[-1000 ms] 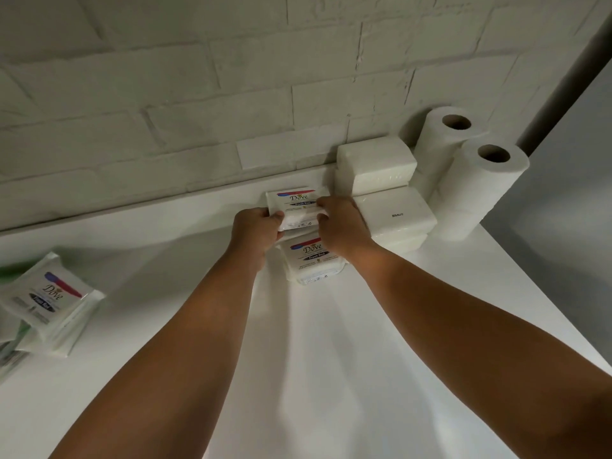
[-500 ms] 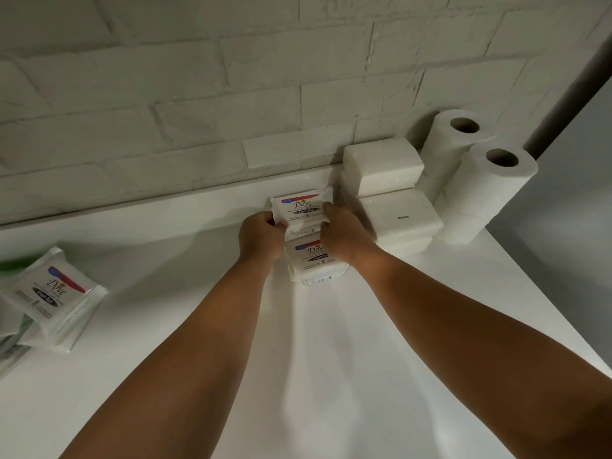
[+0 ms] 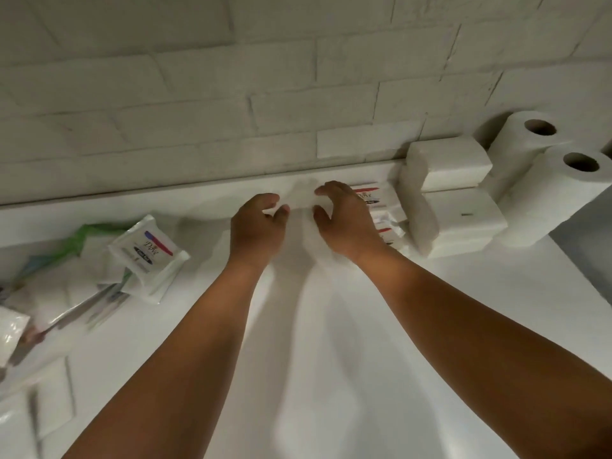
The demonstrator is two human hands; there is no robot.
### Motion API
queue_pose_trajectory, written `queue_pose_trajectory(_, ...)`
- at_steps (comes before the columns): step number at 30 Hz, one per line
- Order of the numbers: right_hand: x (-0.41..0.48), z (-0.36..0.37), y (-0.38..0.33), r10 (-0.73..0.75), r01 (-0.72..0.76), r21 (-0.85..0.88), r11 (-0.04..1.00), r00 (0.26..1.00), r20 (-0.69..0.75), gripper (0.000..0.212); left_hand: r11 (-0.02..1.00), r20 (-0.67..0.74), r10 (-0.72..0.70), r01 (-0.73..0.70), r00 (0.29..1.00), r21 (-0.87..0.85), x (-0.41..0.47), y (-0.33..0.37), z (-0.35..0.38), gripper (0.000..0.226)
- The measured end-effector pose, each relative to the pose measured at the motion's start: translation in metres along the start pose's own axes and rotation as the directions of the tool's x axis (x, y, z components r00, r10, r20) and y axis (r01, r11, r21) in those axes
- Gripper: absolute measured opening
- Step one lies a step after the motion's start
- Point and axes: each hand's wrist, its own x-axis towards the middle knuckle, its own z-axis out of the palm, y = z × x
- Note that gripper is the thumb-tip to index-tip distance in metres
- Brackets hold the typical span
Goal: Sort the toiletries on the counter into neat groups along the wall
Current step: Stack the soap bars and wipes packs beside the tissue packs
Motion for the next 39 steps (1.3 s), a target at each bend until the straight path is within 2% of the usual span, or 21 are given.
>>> queue_pose_trajectory(5, -0.006, 0.041, -0.054, -0.018, 0.012, 0.065, 0.998, 0.995, 0.093, 0.032, 0.996, -0.022, -0.03, 0.032, 0.999, 0.087, 0.0, -0.05, -0.069, 0.031)
queue_pose_trajectory(10, -0.014, 0.09, -0.102, 0.08, -0.112, 0.122, 0.986, 0.967, 0.24, 0.035, 0.964, -0.019, -0.04, 0.044, 0.999, 0.261, 0.016, -0.109, -0.131, 0.037)
queue_pose_trajectory(16, -0.021, 0.151, -0.146, 0.202, -0.226, -0.006, 0.974, 0.856, 0.477, 0.046, 0.916, 0.006, -0.096, 0.086, 0.995, 0.392, 0.048, -0.164, -0.187, 0.054)
queue_pose_trajectory(19, -0.026, 0.177, -0.16, 0.259, -0.292, -0.014, 0.956, 0.823, 0.506, 0.036, 0.889, 0.062, -0.075, 0.039, 0.995, 0.457, 0.065, -0.181, -0.202, 0.061)
queue_pose_trajectory(21, -0.028, 0.191, -0.169, 0.303, -0.378, 0.043, 0.925, 0.802, 0.515, 0.035, 0.88, 0.11, -0.093, 0.031, 0.99, 0.474, 0.074, -0.188, -0.209, 0.065)
queue_pose_trajectory(24, -0.03, 0.206, -0.177, 0.339, -0.488, 0.154, 0.859, 0.768, 0.544, 0.035, 0.878, 0.179, -0.154, 0.052, 0.972, 0.475, 0.08, -0.196, -0.213, 0.073)
queue_pose_trajectory(27, -0.032, 0.217, -0.186, 0.379, -0.568, 0.224, 0.792, 0.745, 0.55, 0.031, 0.866, 0.222, -0.155, 0.024, 0.963, 0.499, 0.084, -0.206, -0.214, 0.073)
queue_pose_trajectory(30, -0.034, 0.222, -0.195, 0.422, -0.628, 0.259, 0.734, 0.721, 0.549, 0.028, 0.878, 0.239, -0.108, -0.021, 0.965, 0.479, 0.082, -0.203, -0.216, 0.064)
queue_pose_trajectory(33, -0.037, 0.224, -0.201, 0.464, -0.698, 0.281, 0.658, 0.67, 0.579, 0.026, 0.891, 0.241, -0.07, -0.048, 0.968, 0.451, 0.079, -0.197, -0.215, 0.046)
queue_pose_trajectory(36, -0.039, 0.227, -0.199, 0.461, -0.679, 0.265, 0.685, 0.685, 0.565, 0.026, 0.916, 0.214, -0.122, 0.027, 0.969, 0.401, 0.074, -0.192, -0.217, 0.041)
queue_pose_trajectory(39, -0.042, 0.224, -0.195, 0.45, -0.685, 0.282, 0.672, 0.68, 0.578, 0.017, 0.966, 0.28, -0.177, 0.112, 0.944, 0.233, 0.071, -0.191, -0.219, 0.036)
